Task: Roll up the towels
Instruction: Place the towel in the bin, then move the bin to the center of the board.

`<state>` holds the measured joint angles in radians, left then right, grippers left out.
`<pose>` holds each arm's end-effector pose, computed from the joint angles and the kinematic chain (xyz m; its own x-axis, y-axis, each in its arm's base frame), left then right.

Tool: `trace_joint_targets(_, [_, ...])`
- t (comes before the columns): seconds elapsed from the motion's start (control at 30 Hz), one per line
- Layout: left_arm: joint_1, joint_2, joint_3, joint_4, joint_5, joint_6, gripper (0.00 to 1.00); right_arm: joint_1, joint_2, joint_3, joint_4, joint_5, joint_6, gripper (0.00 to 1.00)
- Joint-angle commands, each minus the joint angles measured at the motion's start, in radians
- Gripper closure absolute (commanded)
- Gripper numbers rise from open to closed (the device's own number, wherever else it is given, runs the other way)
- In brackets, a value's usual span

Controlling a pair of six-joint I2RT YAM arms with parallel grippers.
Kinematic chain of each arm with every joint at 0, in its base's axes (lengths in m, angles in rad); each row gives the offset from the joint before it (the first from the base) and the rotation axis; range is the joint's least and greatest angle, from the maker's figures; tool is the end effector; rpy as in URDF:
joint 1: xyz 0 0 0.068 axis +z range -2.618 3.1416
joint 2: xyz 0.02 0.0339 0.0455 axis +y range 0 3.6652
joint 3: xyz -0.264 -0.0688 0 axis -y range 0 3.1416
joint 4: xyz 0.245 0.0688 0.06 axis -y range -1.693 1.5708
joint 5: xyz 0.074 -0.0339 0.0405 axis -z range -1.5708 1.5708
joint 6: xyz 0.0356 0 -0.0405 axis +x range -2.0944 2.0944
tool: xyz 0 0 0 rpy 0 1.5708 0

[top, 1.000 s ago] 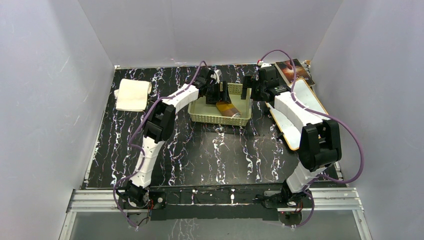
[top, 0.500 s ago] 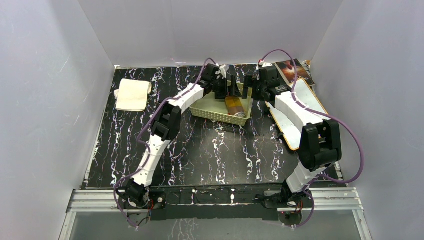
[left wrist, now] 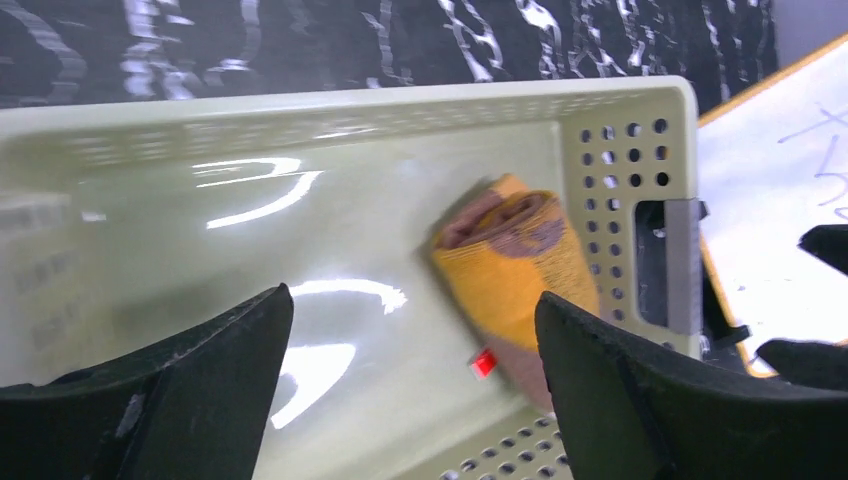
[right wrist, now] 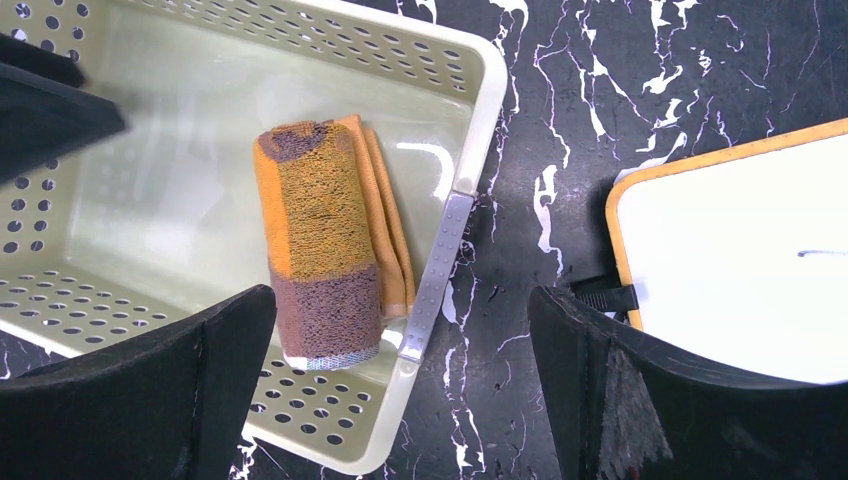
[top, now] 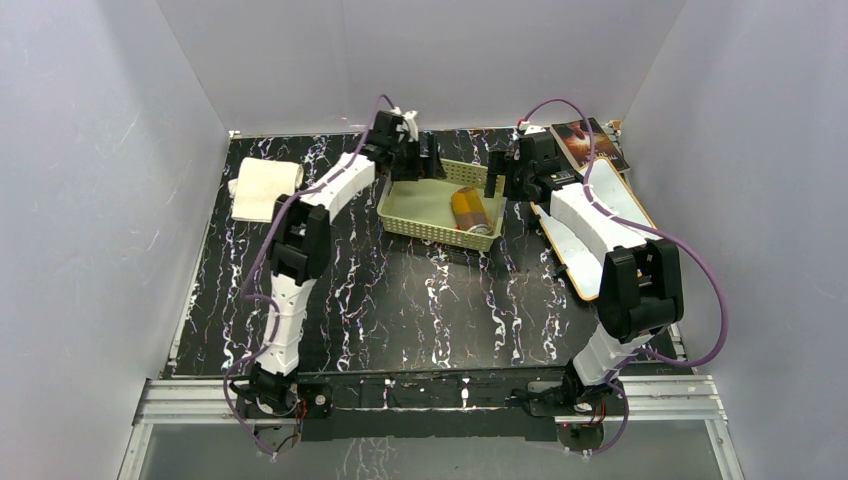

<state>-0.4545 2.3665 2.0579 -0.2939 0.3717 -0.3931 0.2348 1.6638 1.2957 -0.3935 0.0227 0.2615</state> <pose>0.4872 -0.2524 0.2203 -0.7300 -0.0405 -0.6822 0.4312 0.7472 -0.5057 0.3639 0.0862 0.2686 -0.7043 0.0973 -0.7032 -0.0357 0.9845 0.1720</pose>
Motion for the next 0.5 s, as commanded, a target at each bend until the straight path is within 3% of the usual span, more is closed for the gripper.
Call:
trace_joint_targets(0.0, [0.023,-0.14,-0.097,-0.02,-0.029,0.057,0.21,-0.004,-0.042,0.013,0.037,-0.002,-0.011,0.02])
trace_joint_targets(0.13, [0.007,-0.129,-0.177,0.001,0.027,0.039,0.56,-0.004,-0.039,0.013,0.038,-0.004,-0.008,0.02])
trace_joint_targets(0.2, [-0.005,-0.101,-0.178,-0.009,0.032,0.02,0.98,-0.003,-0.041,0.01,0.038,-0.002,-0.008,0.02])
trace_joint_targets(0.47, [-0.077,0.029,-0.018,-0.103,0.013,0.029,1.0,-0.006,-0.043,0.003,0.035,0.007,-0.015,0.02])
